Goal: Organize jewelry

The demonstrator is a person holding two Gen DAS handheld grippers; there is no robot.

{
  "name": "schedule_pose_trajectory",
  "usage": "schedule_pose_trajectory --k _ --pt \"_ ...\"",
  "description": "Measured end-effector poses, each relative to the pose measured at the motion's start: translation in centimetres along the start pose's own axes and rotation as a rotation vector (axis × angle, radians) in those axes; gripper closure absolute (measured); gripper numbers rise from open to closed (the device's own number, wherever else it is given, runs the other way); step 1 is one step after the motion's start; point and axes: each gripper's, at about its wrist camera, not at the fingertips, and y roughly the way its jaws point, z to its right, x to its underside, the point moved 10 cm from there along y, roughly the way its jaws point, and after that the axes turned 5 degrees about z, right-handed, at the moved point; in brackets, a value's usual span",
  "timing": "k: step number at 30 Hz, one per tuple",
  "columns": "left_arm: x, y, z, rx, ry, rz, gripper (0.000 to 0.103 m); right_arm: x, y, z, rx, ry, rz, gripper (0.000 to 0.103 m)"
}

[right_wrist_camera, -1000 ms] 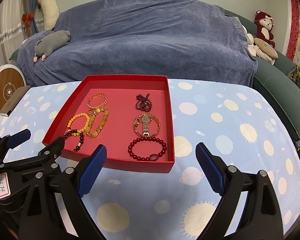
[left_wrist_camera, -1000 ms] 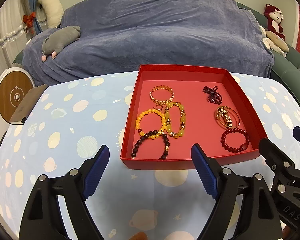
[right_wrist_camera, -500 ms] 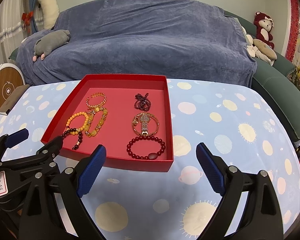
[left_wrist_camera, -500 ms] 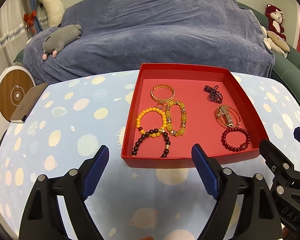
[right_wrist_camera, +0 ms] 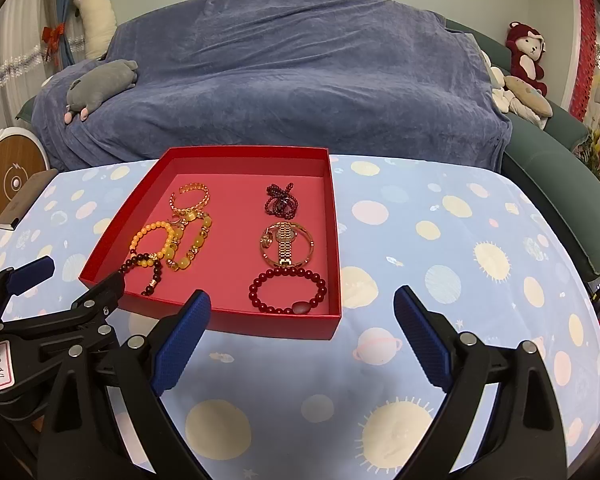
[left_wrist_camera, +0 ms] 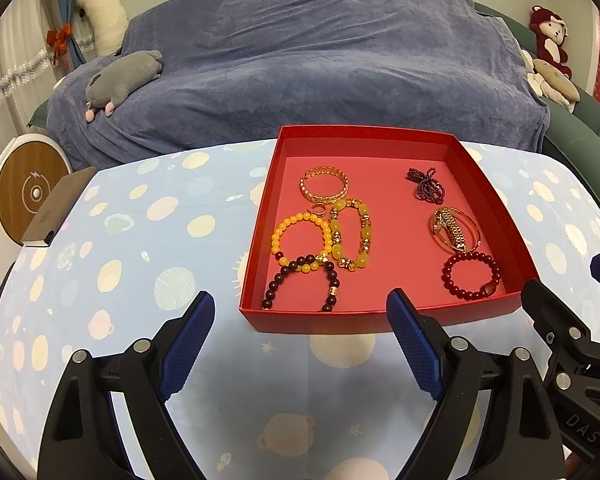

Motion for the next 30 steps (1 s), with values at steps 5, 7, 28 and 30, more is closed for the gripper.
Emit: schedule_pose_trajectory --k 5,7,28,30 --pt "0.09 0.09 0.11 0.004 0.0 -0.001 0.019 0.01 0.0 0.01 -0.001 0.001 -0.001 0.014" --pt "0.06 0.12 0.12 0.002 0.002 0.002 0.019 0.01 -0.02 0.02 -0.003 0.003 -0.001 0.014" --pt "0.04 -0.24 0.05 -0.017 0.0 0.017 0.019 0.37 -0.24 -0.05 -0.001 0.002 0.004 0.011" --pt "0.03 -0.19 0.0 -0.018 -0.004 0.019 0.019 0.31 -0.39 -0.08 -0.001 0.001 0.007 0.01"
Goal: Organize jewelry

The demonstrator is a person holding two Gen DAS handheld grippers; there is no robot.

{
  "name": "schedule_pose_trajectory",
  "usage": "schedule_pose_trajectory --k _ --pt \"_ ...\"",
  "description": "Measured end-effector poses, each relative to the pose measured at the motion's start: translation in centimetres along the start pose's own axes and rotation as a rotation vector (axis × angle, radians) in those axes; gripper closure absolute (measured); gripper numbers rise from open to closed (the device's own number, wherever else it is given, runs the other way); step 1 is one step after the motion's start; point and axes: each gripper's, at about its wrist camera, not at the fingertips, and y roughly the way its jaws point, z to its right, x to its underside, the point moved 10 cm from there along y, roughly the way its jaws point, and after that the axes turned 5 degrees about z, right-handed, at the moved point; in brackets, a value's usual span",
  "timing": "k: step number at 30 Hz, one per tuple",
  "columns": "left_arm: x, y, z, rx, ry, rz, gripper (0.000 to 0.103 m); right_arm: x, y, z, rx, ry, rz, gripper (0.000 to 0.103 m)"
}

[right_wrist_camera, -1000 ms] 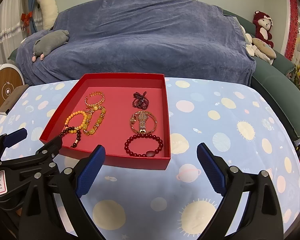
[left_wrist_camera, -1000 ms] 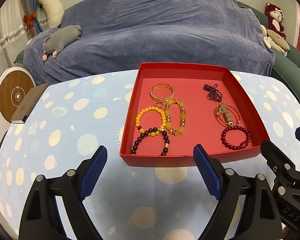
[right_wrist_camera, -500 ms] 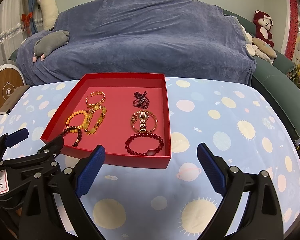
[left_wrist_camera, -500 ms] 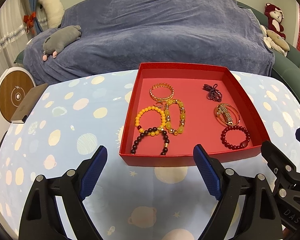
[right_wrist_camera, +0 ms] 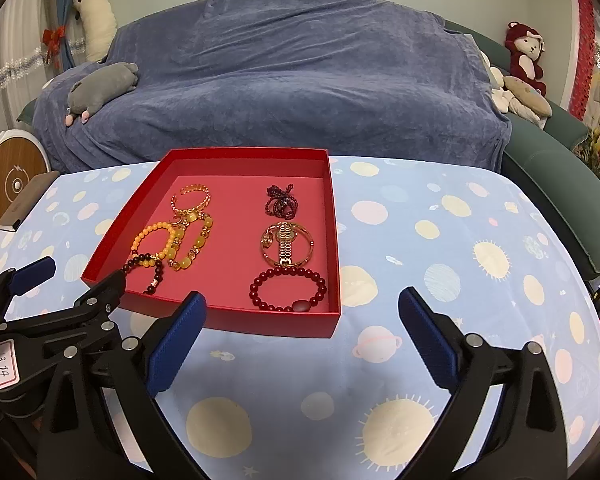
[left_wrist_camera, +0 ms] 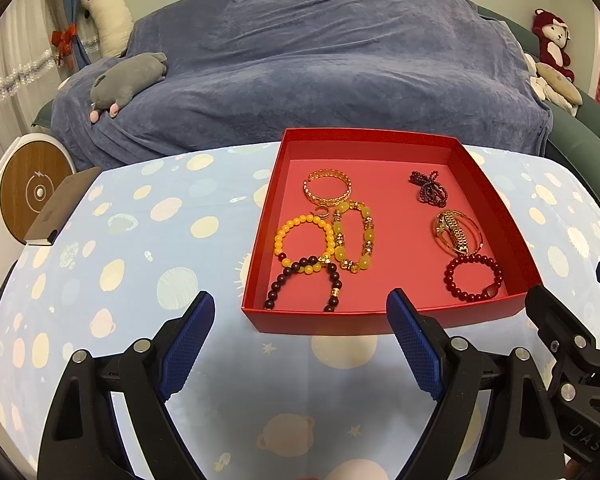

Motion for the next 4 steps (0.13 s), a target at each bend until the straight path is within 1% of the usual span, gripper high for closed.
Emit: schedule_pose_trajectory --k 4 --pt "0.03 0.03 -0.03 0.004 0.001 -0.001 0.019 -0.14 -0.16 0.0 0.002 -0.001 0.003 0.01"
